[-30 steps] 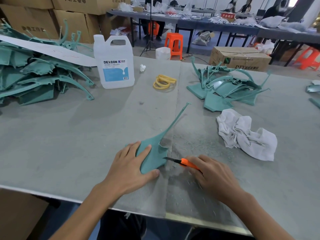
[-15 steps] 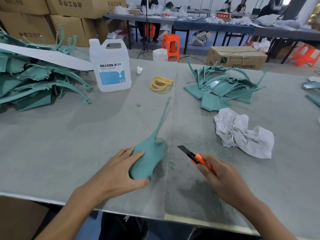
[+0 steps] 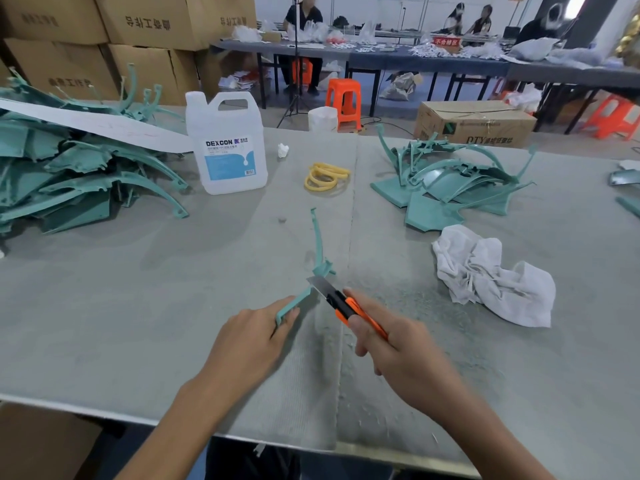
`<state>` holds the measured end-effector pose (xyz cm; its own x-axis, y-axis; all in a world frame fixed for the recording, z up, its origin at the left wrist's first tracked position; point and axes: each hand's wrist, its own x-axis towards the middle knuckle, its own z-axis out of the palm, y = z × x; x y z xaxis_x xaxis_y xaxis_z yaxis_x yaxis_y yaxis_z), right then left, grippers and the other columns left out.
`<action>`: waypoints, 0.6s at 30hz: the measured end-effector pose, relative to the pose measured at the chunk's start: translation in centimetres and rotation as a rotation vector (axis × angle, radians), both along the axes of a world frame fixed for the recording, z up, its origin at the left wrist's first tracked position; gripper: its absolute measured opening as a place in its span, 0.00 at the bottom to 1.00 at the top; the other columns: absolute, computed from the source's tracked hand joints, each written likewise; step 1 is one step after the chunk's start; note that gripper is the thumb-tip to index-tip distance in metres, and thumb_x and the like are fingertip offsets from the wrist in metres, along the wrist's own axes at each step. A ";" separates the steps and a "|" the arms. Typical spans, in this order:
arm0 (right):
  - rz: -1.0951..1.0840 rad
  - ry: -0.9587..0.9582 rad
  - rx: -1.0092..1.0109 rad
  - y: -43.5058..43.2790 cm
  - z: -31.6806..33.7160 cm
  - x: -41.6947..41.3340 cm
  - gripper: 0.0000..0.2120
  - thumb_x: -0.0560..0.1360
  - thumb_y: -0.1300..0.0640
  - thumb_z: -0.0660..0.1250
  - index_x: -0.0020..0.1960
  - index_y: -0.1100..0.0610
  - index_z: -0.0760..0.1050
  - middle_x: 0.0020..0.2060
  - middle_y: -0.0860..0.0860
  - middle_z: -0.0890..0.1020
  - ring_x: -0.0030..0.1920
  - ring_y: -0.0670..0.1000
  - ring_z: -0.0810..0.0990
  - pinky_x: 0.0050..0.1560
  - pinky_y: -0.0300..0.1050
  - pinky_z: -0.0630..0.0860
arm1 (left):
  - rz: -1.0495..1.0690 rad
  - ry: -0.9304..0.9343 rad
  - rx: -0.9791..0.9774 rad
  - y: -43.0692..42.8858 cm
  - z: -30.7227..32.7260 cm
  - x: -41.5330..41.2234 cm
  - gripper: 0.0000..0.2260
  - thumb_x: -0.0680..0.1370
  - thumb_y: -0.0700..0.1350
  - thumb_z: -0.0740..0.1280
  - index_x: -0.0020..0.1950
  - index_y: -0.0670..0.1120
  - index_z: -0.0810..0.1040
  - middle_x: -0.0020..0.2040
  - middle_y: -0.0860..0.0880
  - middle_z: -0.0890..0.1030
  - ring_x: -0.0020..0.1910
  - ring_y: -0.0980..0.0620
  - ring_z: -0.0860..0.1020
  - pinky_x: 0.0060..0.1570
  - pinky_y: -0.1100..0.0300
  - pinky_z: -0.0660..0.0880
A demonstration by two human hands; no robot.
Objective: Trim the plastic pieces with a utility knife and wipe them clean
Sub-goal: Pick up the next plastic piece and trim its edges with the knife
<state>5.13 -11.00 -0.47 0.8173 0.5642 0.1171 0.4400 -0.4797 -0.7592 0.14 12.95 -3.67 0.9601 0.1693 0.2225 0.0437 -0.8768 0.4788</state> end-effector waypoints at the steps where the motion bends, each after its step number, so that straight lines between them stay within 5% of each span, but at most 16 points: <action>1: 0.008 0.005 0.010 0.2 -0.1 0.0 0.18 0.83 0.42 0.59 0.69 0.23 0.64 0.40 0.43 0.82 0.35 0.43 0.79 0.36 0.36 0.75 | 0.006 0.001 -0.004 0.1 -0.1 0.1 0.15 0.84 0.57 0.57 0.68 0.62 0.76 0.26 0.53 0.71 0.32 0.46 0.75 0.30 0.57 0.64; 8: 0.006 -0.049 -0.023 0.9 -0.6 0.6 0.18 0.83 0.40 0.57 0.70 0.24 0.61 0.39 0.43 0.81 0.32 0.44 0.78 0.32 0.39 0.73 | 0.004 0.016 -0.008 0.2 0.0 0.2 0.14 0.83 0.57 0.57 0.60 0.58 0.80 0.27 0.51 0.73 0.33 0.45 0.74 0.33 0.55 0.63; 12: -0.143 -0.126 -0.087 1.5 -0.9 2.5 0.18 0.83 0.41 0.58 0.72 0.32 0.64 0.32 0.46 0.80 0.33 0.46 0.79 0.38 0.50 0.78 | -0.063 -0.070 0.036 -0.4 0.2 -0.1 0.13 0.84 0.55 0.59 0.65 0.60 0.78 0.31 0.47 0.79 0.34 0.41 0.77 0.32 0.55 0.64; 18: -0.268 -0.169 -0.177 1.1 0.6 4.1 0.20 0.84 0.42 0.55 0.75 0.41 0.66 0.38 0.48 0.82 0.41 0.56 0.81 0.45 0.55 0.78 | -0.006 -0.026 -0.034 0.0 0.1 0.0 0.14 0.83 0.56 0.59 0.65 0.59 0.79 0.37 0.46 0.83 0.41 0.40 0.79 0.36 0.54 0.64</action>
